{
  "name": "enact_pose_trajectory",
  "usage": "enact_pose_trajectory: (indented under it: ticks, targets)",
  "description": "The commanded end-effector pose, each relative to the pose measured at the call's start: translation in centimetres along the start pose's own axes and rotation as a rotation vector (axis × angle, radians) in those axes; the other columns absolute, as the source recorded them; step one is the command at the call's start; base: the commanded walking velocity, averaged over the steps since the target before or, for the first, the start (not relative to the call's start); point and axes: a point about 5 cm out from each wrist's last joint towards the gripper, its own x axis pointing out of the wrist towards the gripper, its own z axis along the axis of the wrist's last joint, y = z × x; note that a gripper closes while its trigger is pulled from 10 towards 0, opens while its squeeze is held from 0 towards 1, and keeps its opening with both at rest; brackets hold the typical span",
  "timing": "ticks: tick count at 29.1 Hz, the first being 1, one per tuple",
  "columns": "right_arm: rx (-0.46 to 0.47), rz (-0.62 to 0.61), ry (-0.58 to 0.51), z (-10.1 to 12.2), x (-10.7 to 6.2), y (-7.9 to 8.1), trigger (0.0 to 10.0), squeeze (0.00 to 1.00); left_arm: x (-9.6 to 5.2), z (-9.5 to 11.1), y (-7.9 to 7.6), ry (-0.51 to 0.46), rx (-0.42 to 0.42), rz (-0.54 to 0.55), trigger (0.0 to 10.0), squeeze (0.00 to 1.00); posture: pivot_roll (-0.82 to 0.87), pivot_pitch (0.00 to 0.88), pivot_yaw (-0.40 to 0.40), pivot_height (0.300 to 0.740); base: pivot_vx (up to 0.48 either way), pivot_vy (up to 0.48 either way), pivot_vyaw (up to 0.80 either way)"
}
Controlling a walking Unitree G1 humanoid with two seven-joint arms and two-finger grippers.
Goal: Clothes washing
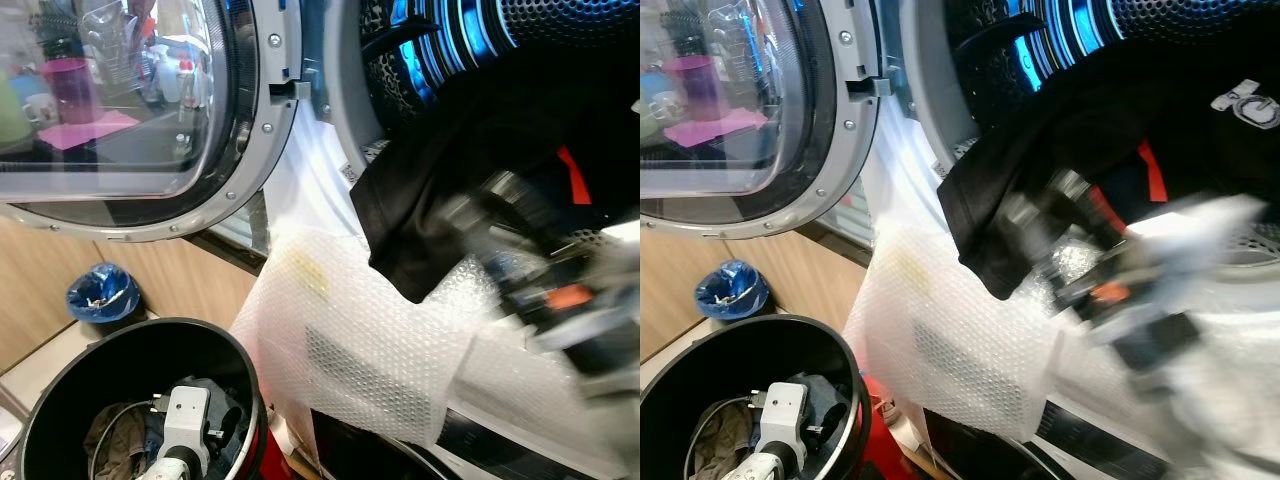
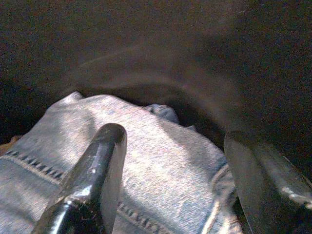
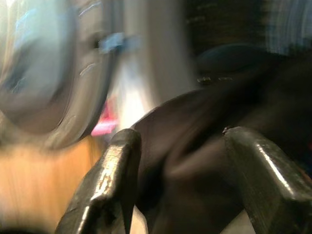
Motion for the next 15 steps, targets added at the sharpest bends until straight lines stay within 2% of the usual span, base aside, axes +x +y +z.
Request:
enact_pose_trajectory:
  ticks: [1,2,3,5,8,9,10,11,12,13,15]
  targets:
    - [0.004,-0.065,-0.025,0.2,0.1,0.0,10.0,1.00,0.0,-0.4,-0.1,0.026,0.014,-0.015,10.0,0.00,-0.10,0.036,0.008,0.740,0.000,0.000,0.00]
    - [-0.043,-0.165,-0.002,-0.4,0.0,-0.1,10.0,1.00,0.0,-0.3,0.1,0.020,0.007,-0.004,10.0,0.00,-0.11,0.037,0.010,0.740,0.000,0.000,0.00]
    - [-0.043,-0.165,-0.002,-0.4,0.0,-0.1,10.0,1.00,0.0,-0.3,0.1,0.020,0.007,-0.004,10.0,0.00,-0.11,0.037,0.010,0.740,0.000,0.000,0.00]
    - [-0.034,-0.304,0.006,-1.1,-0.7,-0.6,10.0,1.00,0.0,-0.2,0.2,0.017,0.008,-0.005,10.0,0.00,-0.11,0.040,0.014,0.740,0.000,0.000,0.00]
    - [-0.052,-0.348,-0.001,-1.2,-1.0,-0.6,10.0,1.00,0.0,-0.2,0.2,0.016,0.010,-0.009,10.0,0.00,-0.11,0.041,0.014,0.740,0.000,0.000,0.00]
    - [-0.052,-0.353,0.008,-1.9,-1.4,-0.3,10.0,1.00,0.0,-0.1,0.1,0.016,0.012,-0.013,10.0,0.00,-0.11,0.045,0.018,0.740,0.000,0.000,0.00]
    - [-0.036,-0.352,0.014,-2.3,-1.6,0.0,10.0,0.86,0.0,-0.1,0.1,0.015,0.013,-0.016,10.0,0.00,-0.12,0.044,0.018,0.740,0.000,0.000,0.00]
    - [-0.028,-0.350,0.019,-2.5,-1.7,0.2,10.0,0.41,0.1,-0.1,0.1,0.015,0.013,-0.017,10.0,0.00,-0.12,0.045,0.017,0.740,0.000,0.000,0.00]
    - [-0.028,-0.350,0.019,-2.5,-1.7,0.2,10.0,0.41,0.1,-0.1,0.1,0.015,0.013,-0.017,10.0,0.00,-0.12,0.045,0.017,0.740,0.000,0.000,0.00]
    - [-0.029,-0.356,0.028,-2.8,-1.6,0.5,10.0,0.00,0.1,-0.1,0.1,0.014,0.013,-0.016,10.0,0.00,-0.12,0.047,0.019,0.740,0.000,0.000,0.00]
    - [-0.041,-0.354,0.049,-3.5,-1.5,1.1,10.0,0.00,0.1,0.0,0.1,0.010,0.011,-0.017,10.0,0.00,-0.12,0.046,0.019,0.740,0.000,0.000,0.00]
